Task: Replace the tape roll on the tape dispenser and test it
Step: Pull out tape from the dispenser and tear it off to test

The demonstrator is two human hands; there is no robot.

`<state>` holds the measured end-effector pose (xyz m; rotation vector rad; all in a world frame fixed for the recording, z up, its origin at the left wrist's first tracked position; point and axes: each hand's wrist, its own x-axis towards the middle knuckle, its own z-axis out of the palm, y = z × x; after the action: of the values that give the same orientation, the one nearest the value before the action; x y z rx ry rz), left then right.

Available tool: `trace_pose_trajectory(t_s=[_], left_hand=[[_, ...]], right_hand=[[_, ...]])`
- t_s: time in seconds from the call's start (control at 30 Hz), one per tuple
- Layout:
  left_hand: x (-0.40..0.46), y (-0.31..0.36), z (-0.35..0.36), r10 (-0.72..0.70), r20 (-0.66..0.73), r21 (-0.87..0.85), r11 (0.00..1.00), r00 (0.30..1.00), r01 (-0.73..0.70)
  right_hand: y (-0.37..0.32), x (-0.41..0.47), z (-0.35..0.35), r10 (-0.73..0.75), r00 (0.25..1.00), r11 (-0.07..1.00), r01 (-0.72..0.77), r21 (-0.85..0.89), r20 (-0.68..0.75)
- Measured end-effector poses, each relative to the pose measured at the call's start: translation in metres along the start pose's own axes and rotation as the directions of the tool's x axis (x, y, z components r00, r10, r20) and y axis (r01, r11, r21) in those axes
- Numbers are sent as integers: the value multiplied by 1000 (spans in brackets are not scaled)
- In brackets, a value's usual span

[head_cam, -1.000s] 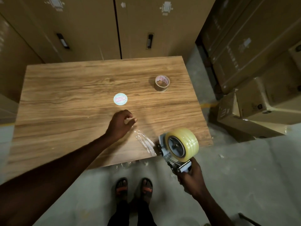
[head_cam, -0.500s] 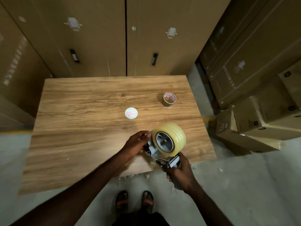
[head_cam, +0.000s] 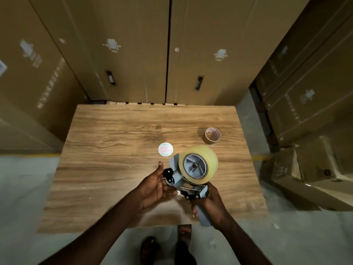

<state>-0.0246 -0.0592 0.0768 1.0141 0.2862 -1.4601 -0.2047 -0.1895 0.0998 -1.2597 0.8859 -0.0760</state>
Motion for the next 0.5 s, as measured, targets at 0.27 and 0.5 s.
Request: trace_pose_trajectory(t_s=[0.27, 0.5], left_hand=[[17, -6, 26, 45, -174, -77, 995, 984, -59], [24, -26, 47, 149, -248, -20, 987, 957, -159]], right_hand=[[-21, 36, -28, 19, 988, 990, -40, 137, 155], [-26, 47, -48, 72, 979, 974, -110, 196, 191]])
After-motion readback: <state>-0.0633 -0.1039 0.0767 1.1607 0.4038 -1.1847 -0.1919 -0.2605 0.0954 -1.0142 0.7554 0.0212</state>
